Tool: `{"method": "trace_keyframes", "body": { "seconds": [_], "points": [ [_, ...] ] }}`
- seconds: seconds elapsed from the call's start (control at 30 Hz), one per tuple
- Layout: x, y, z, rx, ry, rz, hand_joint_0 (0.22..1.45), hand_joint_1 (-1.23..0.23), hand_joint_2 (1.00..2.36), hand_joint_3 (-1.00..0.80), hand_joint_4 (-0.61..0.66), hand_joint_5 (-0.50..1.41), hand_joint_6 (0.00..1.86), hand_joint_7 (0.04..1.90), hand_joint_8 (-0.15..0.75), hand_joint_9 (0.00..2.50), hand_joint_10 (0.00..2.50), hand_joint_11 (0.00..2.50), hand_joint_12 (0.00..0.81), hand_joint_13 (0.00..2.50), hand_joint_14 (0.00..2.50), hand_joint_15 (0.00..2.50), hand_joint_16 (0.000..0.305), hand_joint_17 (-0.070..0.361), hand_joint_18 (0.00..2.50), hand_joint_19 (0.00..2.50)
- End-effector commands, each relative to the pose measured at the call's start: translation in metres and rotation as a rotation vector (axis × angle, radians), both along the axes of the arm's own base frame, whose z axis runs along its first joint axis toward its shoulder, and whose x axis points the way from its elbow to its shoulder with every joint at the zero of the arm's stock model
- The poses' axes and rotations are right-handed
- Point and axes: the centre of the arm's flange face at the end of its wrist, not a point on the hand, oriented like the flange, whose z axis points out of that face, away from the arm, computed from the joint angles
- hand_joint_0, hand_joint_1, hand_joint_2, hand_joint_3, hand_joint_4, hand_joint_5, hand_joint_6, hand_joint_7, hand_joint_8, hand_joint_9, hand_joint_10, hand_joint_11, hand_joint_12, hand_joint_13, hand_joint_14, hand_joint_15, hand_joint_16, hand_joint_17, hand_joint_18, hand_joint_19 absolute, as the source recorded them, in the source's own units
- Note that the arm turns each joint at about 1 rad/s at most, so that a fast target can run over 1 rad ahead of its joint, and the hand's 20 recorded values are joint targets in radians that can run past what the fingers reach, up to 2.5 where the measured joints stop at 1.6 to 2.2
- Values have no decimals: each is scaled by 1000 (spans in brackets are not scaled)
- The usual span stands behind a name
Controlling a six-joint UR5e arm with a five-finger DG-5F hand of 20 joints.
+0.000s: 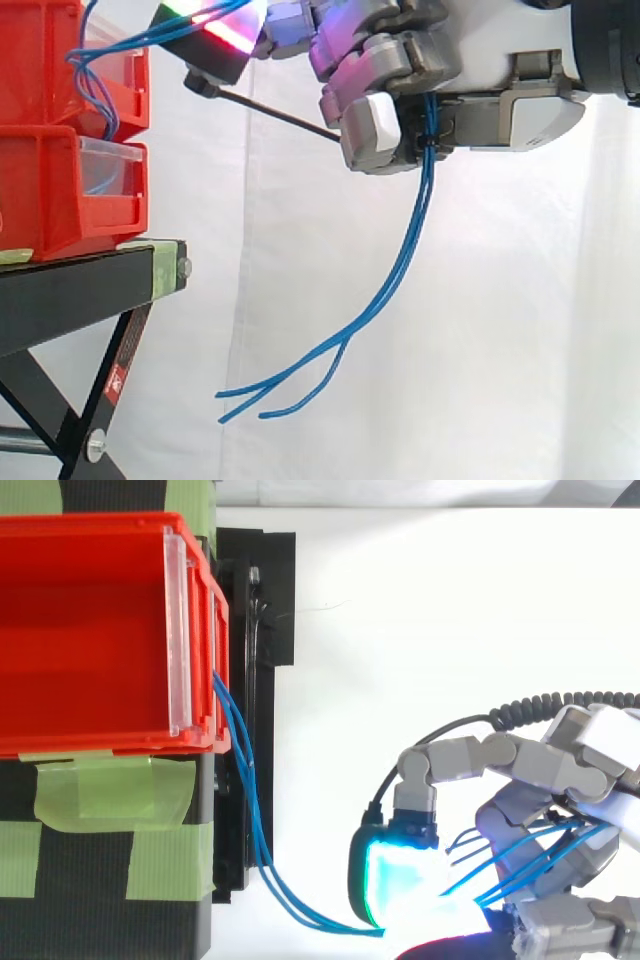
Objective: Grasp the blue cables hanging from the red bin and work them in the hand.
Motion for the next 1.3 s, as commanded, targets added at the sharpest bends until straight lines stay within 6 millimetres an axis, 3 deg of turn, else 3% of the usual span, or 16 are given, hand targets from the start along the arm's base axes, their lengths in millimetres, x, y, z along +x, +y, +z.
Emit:
{"method": "trace_keyframes", "body": {
  "seconds": [0.0, 0.27, 1.27],
  "points": [
    [0, 0, 0, -2, 2, -2, 869, -702, 1023, 48, 139, 359, 509, 1370, 580, 1706, 2500, 2500, 706, 2097, 2500, 2148, 210, 158, 2500, 766],
    [-2, 0, -2, -12, 21, -1, 919, -672, 1015, 163, 169, 353, 382, 1391, 580, 1706, 2500, 2500, 706, 2097, 2500, 2148, 210, 158, 2500, 766],
    [-11, -6, -8, -67, 115, -3, 993, -647, 1013, 227, 171, 343, 374, 1403, 580, 1706, 2500, 2500, 706, 2097, 2500, 2148, 210, 158, 2500, 766]
  ]
}}
